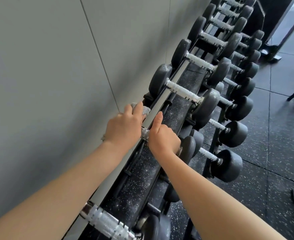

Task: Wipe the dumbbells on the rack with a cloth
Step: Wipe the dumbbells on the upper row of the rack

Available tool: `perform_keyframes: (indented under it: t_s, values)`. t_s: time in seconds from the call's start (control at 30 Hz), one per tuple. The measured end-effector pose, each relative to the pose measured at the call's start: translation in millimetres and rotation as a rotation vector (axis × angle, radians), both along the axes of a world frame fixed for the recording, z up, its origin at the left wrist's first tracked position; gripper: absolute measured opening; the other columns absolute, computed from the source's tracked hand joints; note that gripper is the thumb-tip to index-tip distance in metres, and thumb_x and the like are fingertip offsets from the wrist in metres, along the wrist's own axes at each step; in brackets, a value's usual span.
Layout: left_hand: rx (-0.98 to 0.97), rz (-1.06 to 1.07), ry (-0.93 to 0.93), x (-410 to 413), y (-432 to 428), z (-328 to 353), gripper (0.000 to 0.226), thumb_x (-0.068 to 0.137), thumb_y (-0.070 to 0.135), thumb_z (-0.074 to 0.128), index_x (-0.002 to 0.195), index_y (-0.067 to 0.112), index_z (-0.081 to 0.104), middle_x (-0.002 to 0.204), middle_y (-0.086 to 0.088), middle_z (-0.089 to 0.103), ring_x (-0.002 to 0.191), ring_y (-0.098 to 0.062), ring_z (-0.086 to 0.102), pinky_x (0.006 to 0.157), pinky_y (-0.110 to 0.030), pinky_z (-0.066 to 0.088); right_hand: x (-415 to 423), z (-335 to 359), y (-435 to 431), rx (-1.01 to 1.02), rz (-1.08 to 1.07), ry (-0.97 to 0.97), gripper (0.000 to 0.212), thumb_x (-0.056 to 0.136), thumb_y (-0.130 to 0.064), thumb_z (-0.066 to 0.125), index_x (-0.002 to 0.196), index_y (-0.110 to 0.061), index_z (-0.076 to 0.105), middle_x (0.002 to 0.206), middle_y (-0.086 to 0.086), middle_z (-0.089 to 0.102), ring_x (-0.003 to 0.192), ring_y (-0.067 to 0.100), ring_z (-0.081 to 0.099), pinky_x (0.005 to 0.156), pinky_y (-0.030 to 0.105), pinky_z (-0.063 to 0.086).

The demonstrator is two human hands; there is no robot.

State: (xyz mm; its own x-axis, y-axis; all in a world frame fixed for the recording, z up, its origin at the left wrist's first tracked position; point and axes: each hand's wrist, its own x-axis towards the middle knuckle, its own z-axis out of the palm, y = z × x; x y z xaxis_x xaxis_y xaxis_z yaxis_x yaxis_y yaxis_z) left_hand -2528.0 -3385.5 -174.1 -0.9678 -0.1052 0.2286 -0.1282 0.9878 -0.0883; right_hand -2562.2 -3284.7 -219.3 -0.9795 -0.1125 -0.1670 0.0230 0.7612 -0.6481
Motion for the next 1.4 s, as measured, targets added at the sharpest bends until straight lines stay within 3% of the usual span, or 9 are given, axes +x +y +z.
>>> perform_keyframes:
  t_s: [0.1, 0.3, 0.47, 0.6, 0.77, 0.9, 1.1, 1.23, 1.4]
  values:
    - [-0.099, 0.078, -0.141, -23, 6, 6, 0.036, 0.104, 0.028, 0.029, 0.134, 0.011, 0.039, 0.120, -0.013, 0.055, 0.100, -0.034, 0.062, 0.064, -0.035, 0.035, 1, 0, 0, 0.010, 0.008, 0.008, 0.077, 0.101, -0.049, -0.006, 0.061, -0.015, 0.050, 0.072, 0.007, 0.063, 0.071, 0.029, 0.061, 0.057, 0.031, 0.038]
    - [-0.201, 0.088, -0.431, -76, 14, 14, 0.027, 0.098, 0.022, 0.046, 0.120, 0.014, 0.058, 0.121, -0.008, 0.058, 0.115, -0.029, 0.056, 0.079, -0.035, 0.045, 0, -1, 1, 0.042, 0.006, 0.030, 0.072, 0.103, -0.044, -0.003, 0.063, -0.012, 0.048, 0.080, 0.009, 0.065, 0.071, 0.028, 0.057, 0.059, 0.032, 0.037]
    - [-0.168, 0.064, -0.428, -72, 12, 16, 0.028, 0.097, 0.025, 0.046, 0.119, 0.013, 0.058, 0.120, -0.009, 0.058, 0.114, -0.031, 0.056, 0.081, -0.036, 0.046, -3, 0, 1, 0.053, -0.016, -0.042, 0.061, 0.106, -0.032, 0.005, 0.119, -0.011, 0.061, 0.096, 0.009, 0.064, 0.077, 0.025, 0.048, 0.056, 0.031, 0.028]
    - [-0.122, 0.025, -0.183, -36, 4, 6, 0.030, 0.101, 0.029, 0.039, 0.120, 0.011, 0.053, 0.112, -0.013, 0.060, 0.099, -0.034, 0.063, 0.066, -0.034, 0.039, -4, -1, 1, 0.014, -0.045, -0.033, 0.066, 0.107, -0.034, 0.004, 0.100, -0.008, 0.065, 0.090, 0.008, 0.065, 0.083, 0.027, 0.059, 0.069, 0.035, 0.039]
    - [-0.222, -0.034, 0.110, 1, -13, -21, 0.049, 0.081, 0.027, 0.071, 0.125, 0.007, 0.061, 0.075, -0.014, 0.060, 0.039, -0.029, 0.057, 0.033, -0.025, 0.038, -5, -2, 0, 0.040, -0.048, -0.033, 0.066, 0.106, -0.035, 0.003, 0.085, -0.009, 0.060, 0.085, 0.006, 0.065, 0.069, 0.025, 0.050, 0.058, 0.032, 0.033]
    - [-0.300, 0.016, 0.027, -9, -5, -10, 0.053, 0.087, 0.028, 0.066, 0.133, 0.007, 0.052, 0.089, -0.014, 0.063, 0.056, -0.026, 0.066, 0.041, -0.028, 0.041, -1, -4, -1, 0.083, -0.051, 0.009, 0.061, 0.107, -0.034, 0.005, 0.061, -0.016, 0.041, 0.066, 0.002, 0.051, 0.053, 0.018, 0.040, 0.050, 0.028, 0.026]
    - [-0.113, 0.032, -0.349, -57, 4, 16, 0.028, 0.099, 0.021, 0.040, 0.120, 0.008, 0.052, 0.122, -0.015, 0.057, 0.114, -0.035, 0.054, 0.077, -0.035, 0.039, 1, -4, -1, 0.099, -0.011, 0.055, 0.066, 0.106, -0.036, 0.004, 0.077, -0.012, 0.058, 0.073, 0.005, 0.056, 0.068, 0.027, 0.052, 0.053, 0.030, 0.028]
    - [-0.054, 0.033, -0.429, -60, 4, 21, 0.031, 0.100, 0.026, 0.037, 0.121, 0.010, 0.054, 0.125, -0.015, 0.055, 0.116, -0.037, 0.052, 0.082, -0.037, 0.041, -1, -6, -1, 0.077, -0.003, 0.056, 0.070, 0.104, -0.044, -0.001, 0.070, -0.013, 0.052, 0.079, 0.008, 0.065, 0.073, 0.030, 0.061, 0.061, 0.033, 0.040]
    - [-0.085, -0.079, -0.002, -21, -6, -5, 0.029, 0.098, 0.021, 0.042, 0.121, 0.008, 0.053, 0.105, -0.016, 0.058, 0.080, -0.039, 0.064, 0.056, -0.036, 0.041, -3, -5, -1, 0.068, -0.002, 0.048, 0.077, 0.101, -0.051, -0.004, 0.061, -0.014, 0.050, 0.070, 0.006, 0.062, 0.068, 0.028, 0.059, 0.058, 0.031, 0.040]
